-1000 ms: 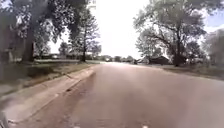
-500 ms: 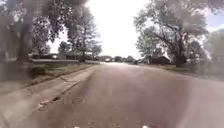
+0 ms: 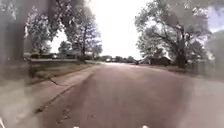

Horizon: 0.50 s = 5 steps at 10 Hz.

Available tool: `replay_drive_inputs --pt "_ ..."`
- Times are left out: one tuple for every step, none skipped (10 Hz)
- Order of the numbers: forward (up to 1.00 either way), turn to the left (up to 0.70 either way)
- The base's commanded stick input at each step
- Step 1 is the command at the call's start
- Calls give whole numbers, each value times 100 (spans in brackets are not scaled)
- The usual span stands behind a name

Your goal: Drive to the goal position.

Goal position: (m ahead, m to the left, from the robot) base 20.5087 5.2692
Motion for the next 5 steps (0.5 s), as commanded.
replay_drive_inputs --pt "100 0" --pt "100 0" --pt "100 0" --pt "100 0" --pt "100 0"
